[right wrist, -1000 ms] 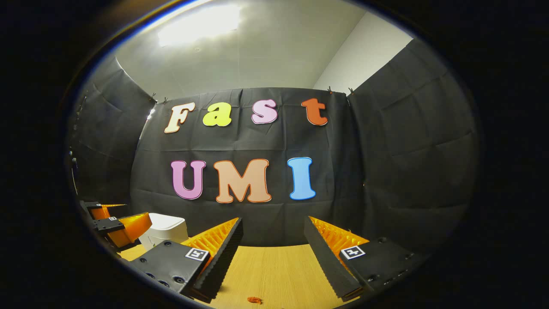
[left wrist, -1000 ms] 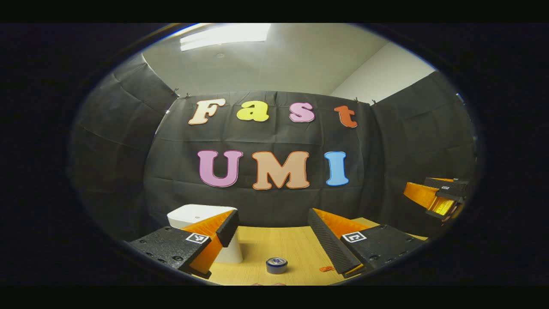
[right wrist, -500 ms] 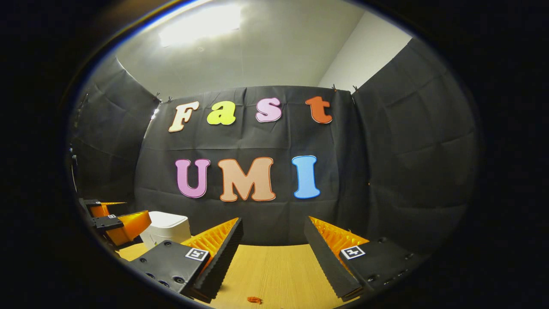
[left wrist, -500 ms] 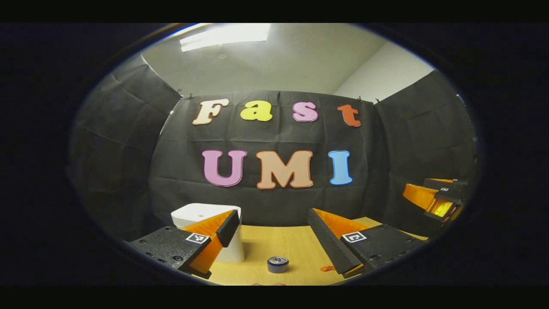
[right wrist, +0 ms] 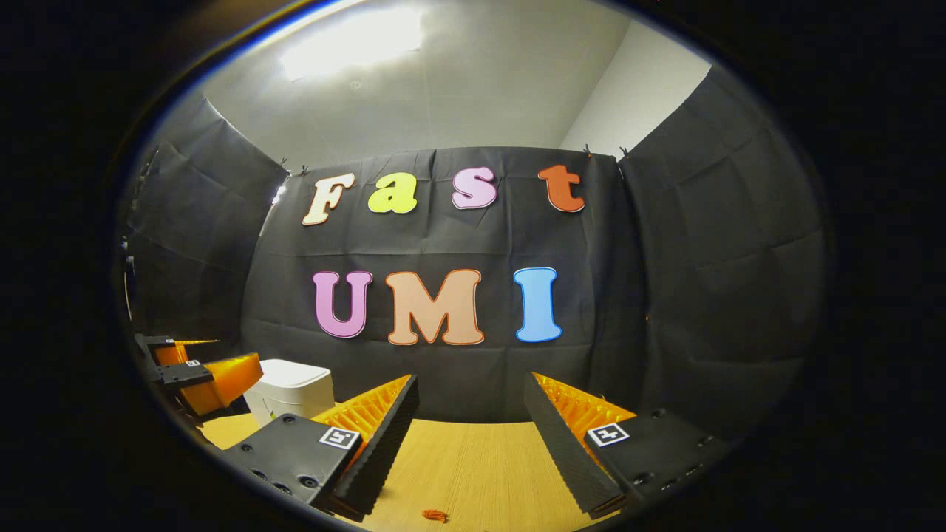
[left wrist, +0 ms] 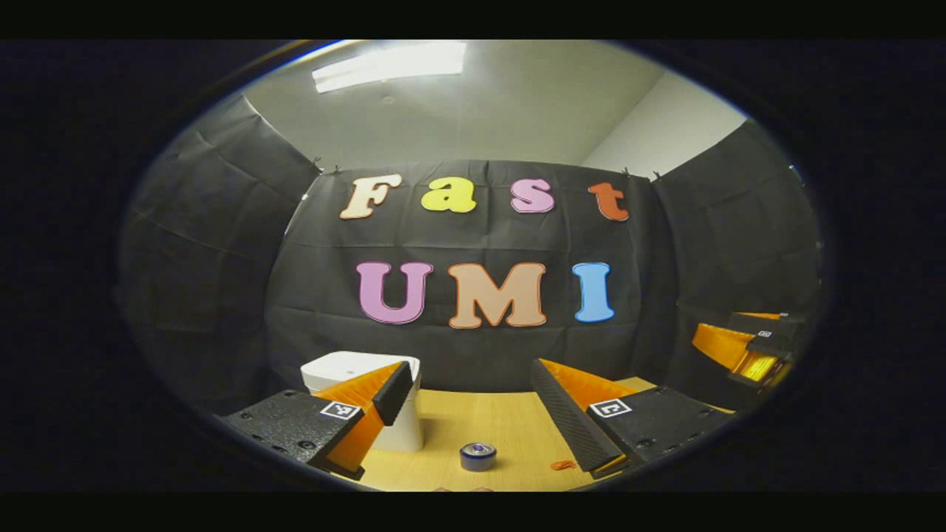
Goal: Press the lid of the desktop garbage bin to open it, pick up the crumpled paper on the desktop and throw it into the bin, then pick up the pop can on the desktop and drop it into the bin, and finally close the garbage bin lid.
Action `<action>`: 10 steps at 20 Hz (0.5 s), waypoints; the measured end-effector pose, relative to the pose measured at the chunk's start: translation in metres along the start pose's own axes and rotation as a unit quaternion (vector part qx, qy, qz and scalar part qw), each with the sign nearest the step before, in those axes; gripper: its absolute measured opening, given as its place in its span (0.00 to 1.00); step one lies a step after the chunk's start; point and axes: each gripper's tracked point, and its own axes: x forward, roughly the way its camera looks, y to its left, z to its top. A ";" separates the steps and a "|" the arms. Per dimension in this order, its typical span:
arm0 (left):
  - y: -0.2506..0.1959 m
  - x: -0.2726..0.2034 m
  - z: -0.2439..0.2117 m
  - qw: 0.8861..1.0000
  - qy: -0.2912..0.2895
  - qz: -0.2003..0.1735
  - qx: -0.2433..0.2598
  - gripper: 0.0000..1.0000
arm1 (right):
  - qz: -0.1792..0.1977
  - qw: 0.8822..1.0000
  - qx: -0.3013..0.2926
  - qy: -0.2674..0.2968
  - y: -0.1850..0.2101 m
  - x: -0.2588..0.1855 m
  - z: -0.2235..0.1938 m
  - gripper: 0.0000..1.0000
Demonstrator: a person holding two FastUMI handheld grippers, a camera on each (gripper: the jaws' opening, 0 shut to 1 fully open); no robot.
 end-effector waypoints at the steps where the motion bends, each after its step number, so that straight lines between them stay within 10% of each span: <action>1: 0.006 0.003 0.004 1.000 -0.005 0.006 0.008 0.96 | 0.004 1.000 0.000 0.000 0.001 0.000 -0.001 0.95; 6: 0.058 0.032 0.041 0.997 -0.051 0.042 0.050 0.97 | 0.014 1.000 -0.011 0.014 0.003 0.004 -0.018 0.95; 10: 0.097 0.076 0.044 0.996 -0.057 0.032 0.058 0.71 | -0.016 0.999 -0.012 0.030 0.008 0.012 -0.025 0.96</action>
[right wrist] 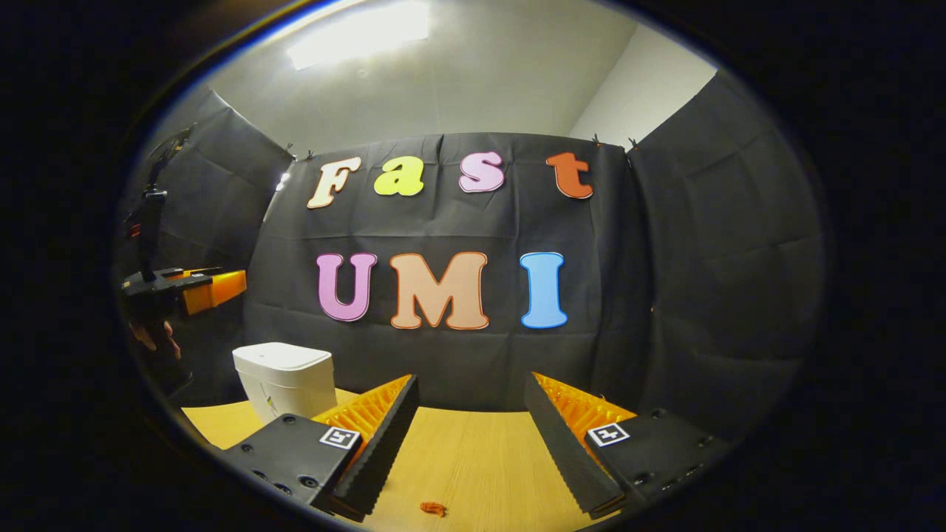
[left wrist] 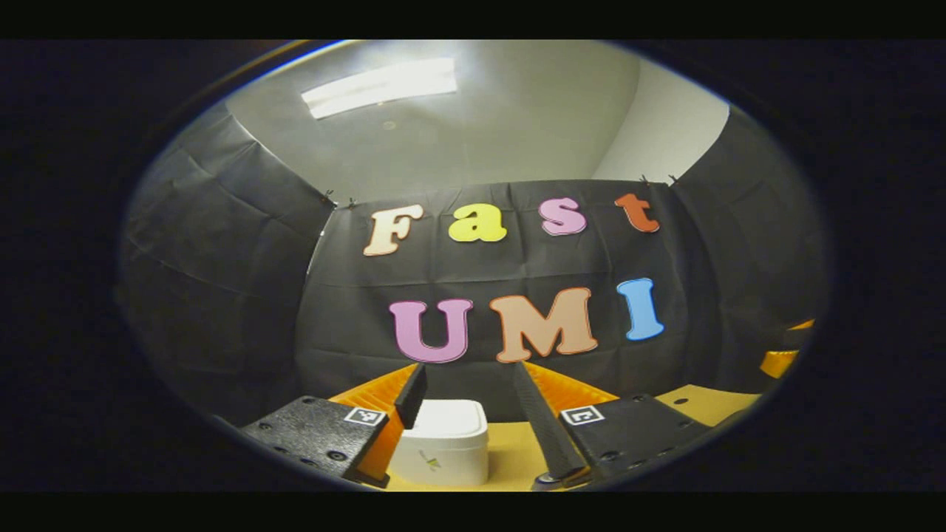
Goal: Press the lid of the desktop garbage bin to open it, pick up the crumpled paper on the desktop and throw it into the bin, then pick up the pop can on the desktop and drop it into the bin, and finally close the garbage bin lid.
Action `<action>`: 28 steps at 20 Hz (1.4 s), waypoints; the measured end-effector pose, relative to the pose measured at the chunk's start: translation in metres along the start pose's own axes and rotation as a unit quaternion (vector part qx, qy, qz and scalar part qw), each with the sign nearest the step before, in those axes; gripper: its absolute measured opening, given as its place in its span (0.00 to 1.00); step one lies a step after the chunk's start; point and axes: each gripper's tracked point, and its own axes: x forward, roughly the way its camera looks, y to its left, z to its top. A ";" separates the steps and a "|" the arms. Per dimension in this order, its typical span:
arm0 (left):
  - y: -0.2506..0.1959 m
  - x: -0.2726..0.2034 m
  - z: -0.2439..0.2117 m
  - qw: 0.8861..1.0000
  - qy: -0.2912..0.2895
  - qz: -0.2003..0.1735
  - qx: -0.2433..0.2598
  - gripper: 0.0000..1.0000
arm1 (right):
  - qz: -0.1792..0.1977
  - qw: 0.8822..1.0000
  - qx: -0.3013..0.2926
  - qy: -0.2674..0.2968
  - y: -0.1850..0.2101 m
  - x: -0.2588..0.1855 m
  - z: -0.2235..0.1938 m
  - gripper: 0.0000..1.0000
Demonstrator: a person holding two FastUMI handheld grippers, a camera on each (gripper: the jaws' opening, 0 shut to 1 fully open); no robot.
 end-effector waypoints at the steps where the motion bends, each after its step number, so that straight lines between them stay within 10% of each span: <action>1: 0.004 0.012 -0.008 1.000 0.006 -0.012 -0.003 0.59 | -0.007 1.000 0.002 0.000 0.004 0.003 0.000 0.96; 7: 0.034 0.064 -0.099 0.992 0.109 -0.045 -0.044 0.00 | -0.049 0.999 -0.004 0.017 0.029 0.023 -0.010 0.96; 14: 0.043 0.058 -0.211 0.964 0.239 -0.063 -0.095 0.00 | -0.047 0.997 -0.031 0.048 0.061 0.034 -0.023 0.96; 22: 0.046 0.072 -0.165 0.984 0.166 -0.044 -0.056 0.00 | -0.031 0.998 -0.045 0.037 0.067 0.036 -0.015 0.96; 24: 0.033 0.071 -0.142 0.987 0.143 -0.057 -0.041 0.17 | -0.024 0.998 -0.032 0.038 0.066 0.036 -0.017 0.96; 26: 0.026 0.065 -0.114 0.991 0.115 -0.063 -0.028 0.64 | -0.019 0.999 -0.019 0.035 0.062 0.037 -0.015 0.96; 28: 0.016 0.049 -0.092 0.994 0.090 -0.064 -0.025 0.81 | -0.012 0.999 -0.012 0.031 0.059 0.038 -0.014 0.96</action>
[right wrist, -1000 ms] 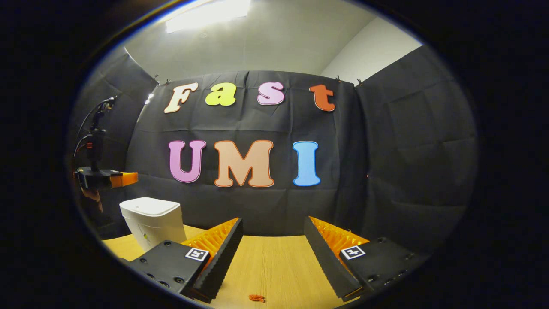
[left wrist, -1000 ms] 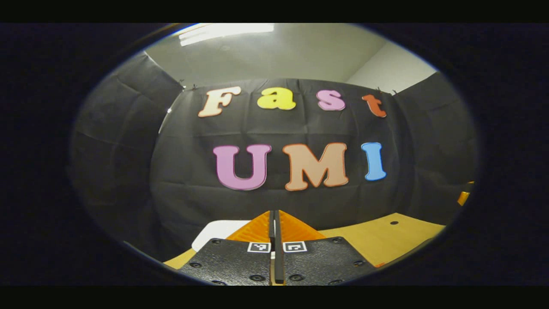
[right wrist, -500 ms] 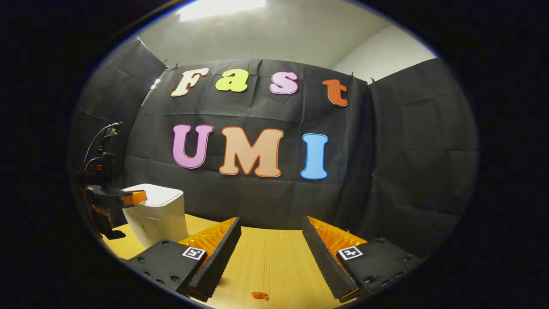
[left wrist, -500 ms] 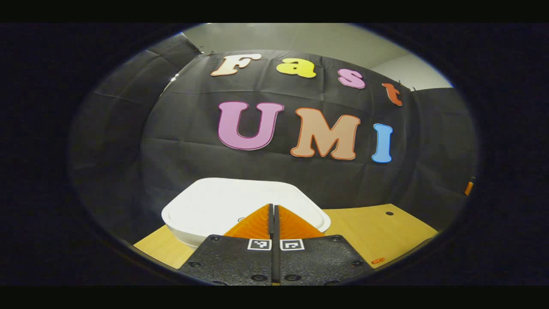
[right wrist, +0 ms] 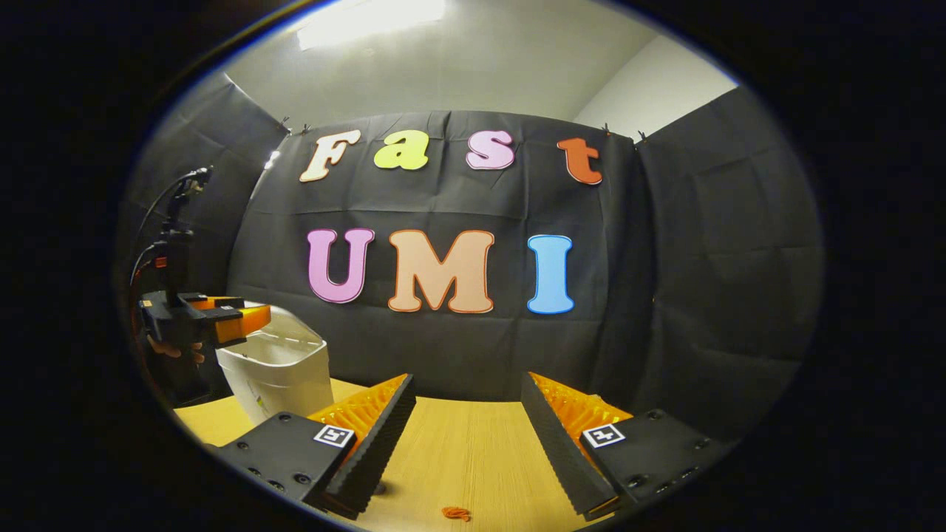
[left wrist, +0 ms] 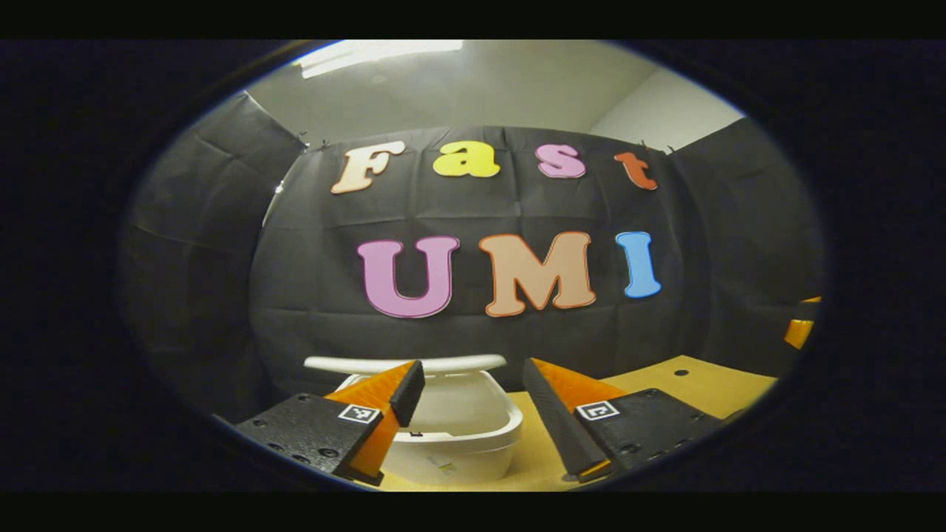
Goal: Press the lid of the desktop garbage bin to open it, pick up the crumpled paper on the desktop and throw it into the bin, then pick up the pop can on the desktop and drop it into the bin, and finally close the garbage bin lid.
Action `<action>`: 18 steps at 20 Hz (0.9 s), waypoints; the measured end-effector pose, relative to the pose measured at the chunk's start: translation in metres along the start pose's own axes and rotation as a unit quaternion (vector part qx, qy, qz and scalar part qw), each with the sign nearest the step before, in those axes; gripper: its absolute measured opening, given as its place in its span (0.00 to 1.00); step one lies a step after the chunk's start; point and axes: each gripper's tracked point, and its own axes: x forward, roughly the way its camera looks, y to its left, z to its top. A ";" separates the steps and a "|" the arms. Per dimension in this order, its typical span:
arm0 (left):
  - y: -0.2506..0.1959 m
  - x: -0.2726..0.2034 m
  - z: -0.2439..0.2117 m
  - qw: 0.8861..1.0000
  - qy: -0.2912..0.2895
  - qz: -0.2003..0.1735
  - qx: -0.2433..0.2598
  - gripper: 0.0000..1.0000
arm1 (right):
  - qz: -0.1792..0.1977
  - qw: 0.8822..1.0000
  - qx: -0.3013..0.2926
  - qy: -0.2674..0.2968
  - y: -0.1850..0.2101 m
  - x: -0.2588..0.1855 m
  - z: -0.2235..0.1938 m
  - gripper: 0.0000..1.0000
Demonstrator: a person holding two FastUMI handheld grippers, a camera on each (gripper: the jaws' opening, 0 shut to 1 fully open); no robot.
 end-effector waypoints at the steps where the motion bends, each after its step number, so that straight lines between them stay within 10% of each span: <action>1: -0.008 -0.010 0.006 1.000 -0.011 -0.003 -0.003 0.87 | 0.005 1.000 0.002 0.000 -0.002 0.000 -0.002 0.96; 10: -0.066 -0.093 -0.023 0.999 0.013 -0.007 -0.037 0.92 | 0.058 0.991 -0.017 0.123 -0.012 0.013 -0.117 0.96; 18: -0.056 -0.125 -0.037 0.998 0.056 0.022 -0.010 0.92 | 0.122 0.940 -0.060 0.312 0.014 0.010 -0.295 0.87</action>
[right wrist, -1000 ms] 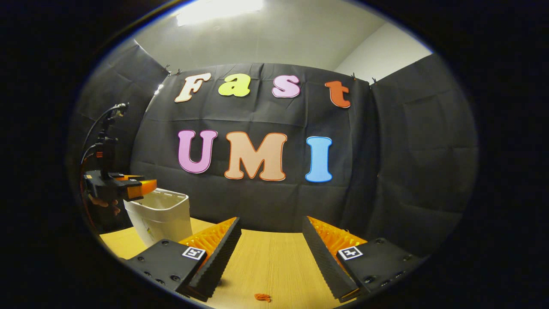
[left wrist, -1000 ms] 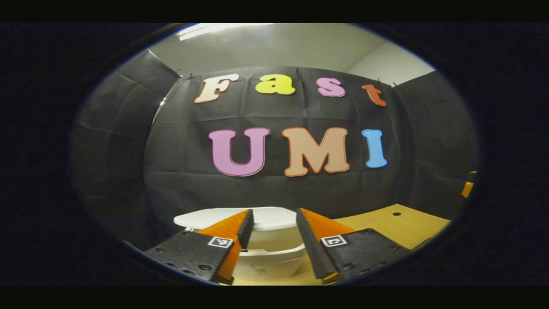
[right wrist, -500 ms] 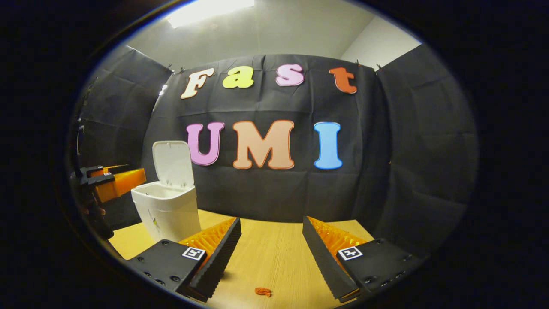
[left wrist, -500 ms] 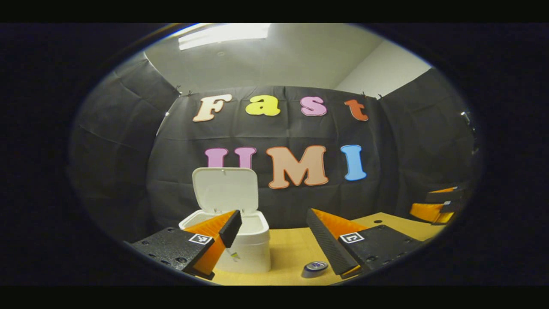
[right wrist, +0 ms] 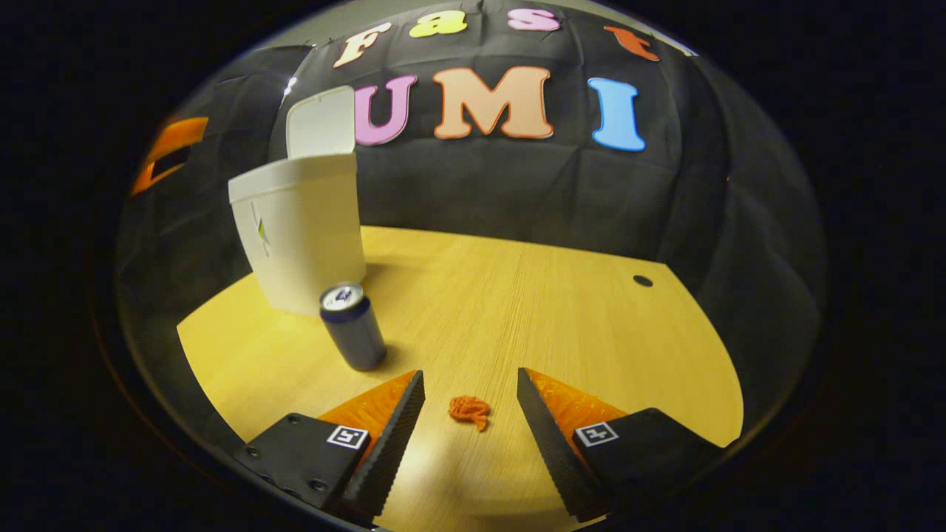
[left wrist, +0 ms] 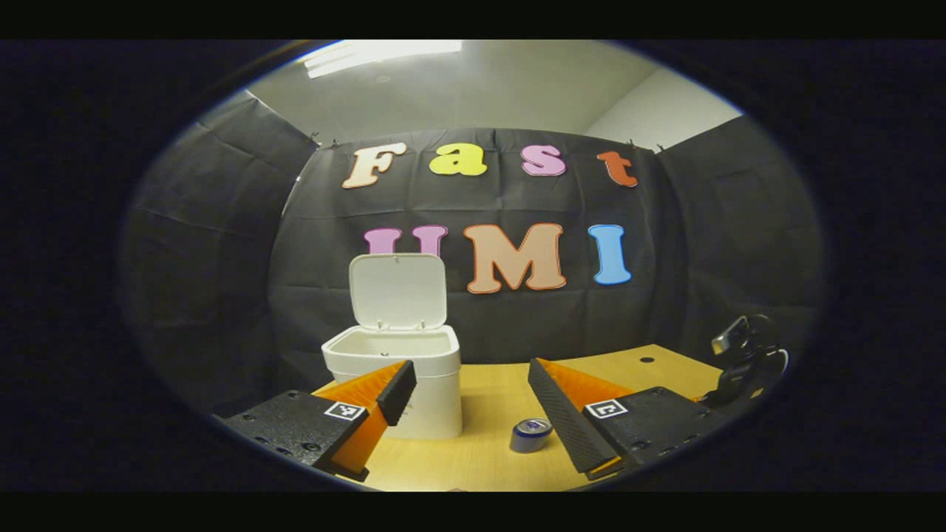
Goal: Press the lid of the desktop garbage bin to open it, pick up the crumpled paper on the desktop and throw it into the bin, then pick up the pop can on the desktop and drop it into the bin, and finally close the garbage bin lid.
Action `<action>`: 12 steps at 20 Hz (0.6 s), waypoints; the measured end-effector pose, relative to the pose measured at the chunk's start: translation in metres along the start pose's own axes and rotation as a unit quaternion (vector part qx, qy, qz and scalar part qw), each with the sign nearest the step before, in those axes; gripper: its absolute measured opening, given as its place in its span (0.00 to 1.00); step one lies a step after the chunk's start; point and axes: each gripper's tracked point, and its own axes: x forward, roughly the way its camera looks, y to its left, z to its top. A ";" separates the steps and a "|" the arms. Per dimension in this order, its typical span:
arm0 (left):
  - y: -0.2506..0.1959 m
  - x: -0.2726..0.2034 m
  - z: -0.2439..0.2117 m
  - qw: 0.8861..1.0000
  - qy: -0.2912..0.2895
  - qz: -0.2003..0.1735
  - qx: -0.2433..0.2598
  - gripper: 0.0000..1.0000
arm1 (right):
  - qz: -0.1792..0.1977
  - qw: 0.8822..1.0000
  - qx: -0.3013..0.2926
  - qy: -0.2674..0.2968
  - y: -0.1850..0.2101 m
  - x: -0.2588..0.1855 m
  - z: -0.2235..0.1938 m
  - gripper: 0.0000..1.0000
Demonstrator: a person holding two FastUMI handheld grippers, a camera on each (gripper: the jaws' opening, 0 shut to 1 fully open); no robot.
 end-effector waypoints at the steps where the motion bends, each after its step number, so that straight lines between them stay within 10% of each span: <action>1: 0.004 -0.003 -0.001 1.000 0.005 0.005 0.004 0.92 | 0.009 1.000 -0.009 0.021 0.004 0.009 -0.012 0.81; 12: 0.033 -0.013 -0.003 0.998 0.031 0.023 0.052 0.93 | 0.006 0.998 -0.022 0.055 0.007 0.058 -0.035 0.60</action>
